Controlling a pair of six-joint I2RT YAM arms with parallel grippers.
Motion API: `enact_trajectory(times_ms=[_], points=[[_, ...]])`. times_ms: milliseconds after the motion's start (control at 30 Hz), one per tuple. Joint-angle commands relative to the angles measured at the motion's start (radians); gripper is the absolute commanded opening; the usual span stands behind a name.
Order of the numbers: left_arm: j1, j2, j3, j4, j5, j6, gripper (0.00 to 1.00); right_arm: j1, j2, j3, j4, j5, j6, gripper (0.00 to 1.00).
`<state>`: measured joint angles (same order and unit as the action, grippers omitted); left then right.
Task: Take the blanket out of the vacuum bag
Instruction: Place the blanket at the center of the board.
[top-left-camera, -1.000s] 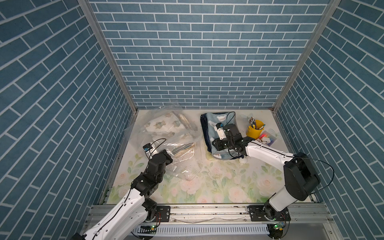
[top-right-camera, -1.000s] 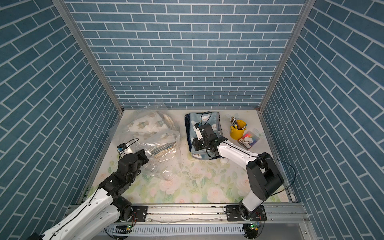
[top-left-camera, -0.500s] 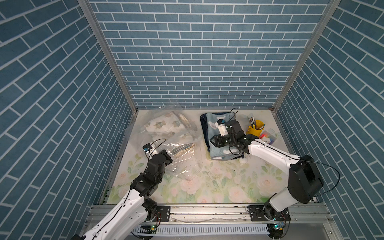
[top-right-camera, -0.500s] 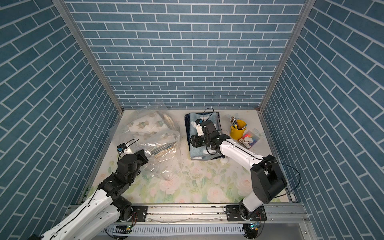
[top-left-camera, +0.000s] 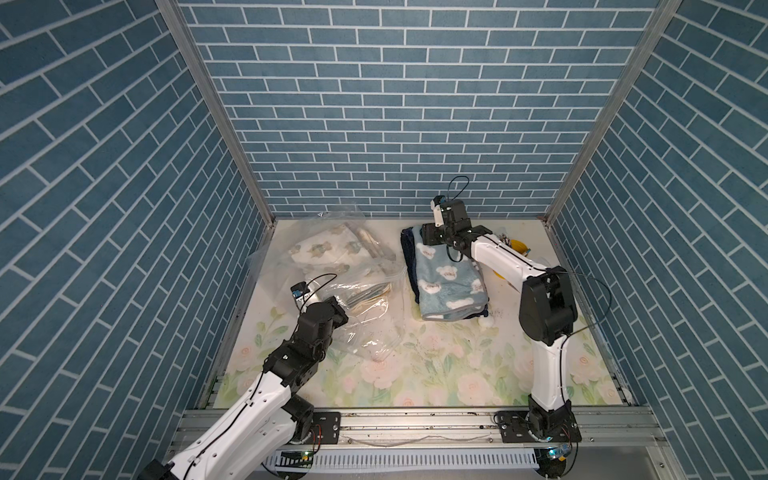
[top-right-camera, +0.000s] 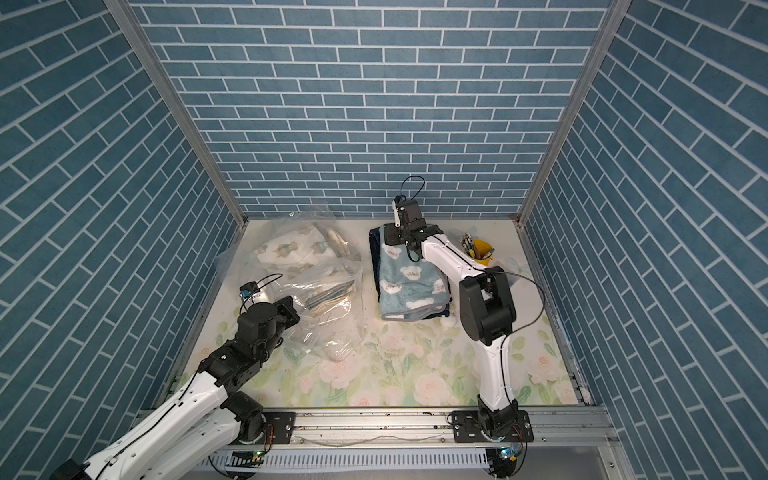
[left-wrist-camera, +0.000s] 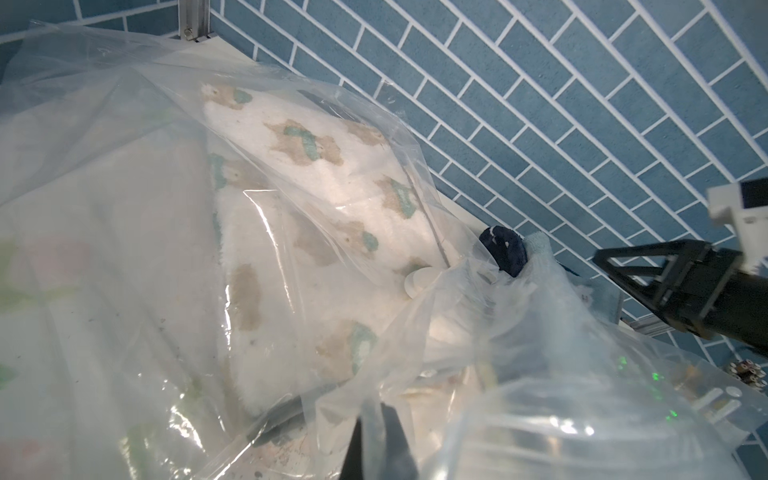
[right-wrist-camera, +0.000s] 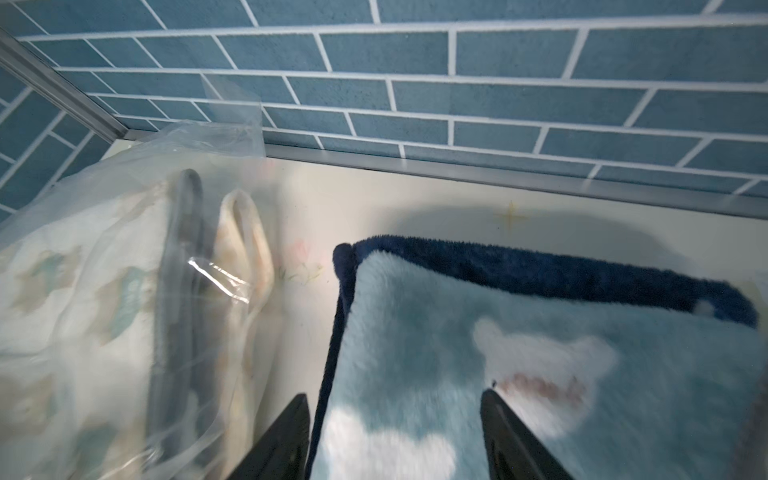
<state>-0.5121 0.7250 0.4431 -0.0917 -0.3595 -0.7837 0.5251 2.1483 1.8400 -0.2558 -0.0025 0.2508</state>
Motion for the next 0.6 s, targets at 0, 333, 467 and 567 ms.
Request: enact_trajectory(times_ms=[0, 333, 467, 567], points=[[0.006, 0.015, 0.029, 0.010, 0.029, 0.028, 0.01, -0.002, 0.095, 0.099, -0.047, 0.035, -0.059, 0.66], [0.007, 0.067, 0.035, 0.036, 0.051, 0.040, 0.01, -0.004, 0.192, 0.176, -0.032, -0.016, -0.041, 0.56], [0.007, 0.073, 0.042, 0.038, 0.054, 0.047, 0.00, -0.009, 0.196, 0.171, -0.010, -0.092, -0.033, 0.26], [0.007, 0.069, 0.043, 0.040, 0.053, 0.050, 0.00, -0.011, 0.162, 0.132, 0.043, -0.126, -0.018, 0.06]])
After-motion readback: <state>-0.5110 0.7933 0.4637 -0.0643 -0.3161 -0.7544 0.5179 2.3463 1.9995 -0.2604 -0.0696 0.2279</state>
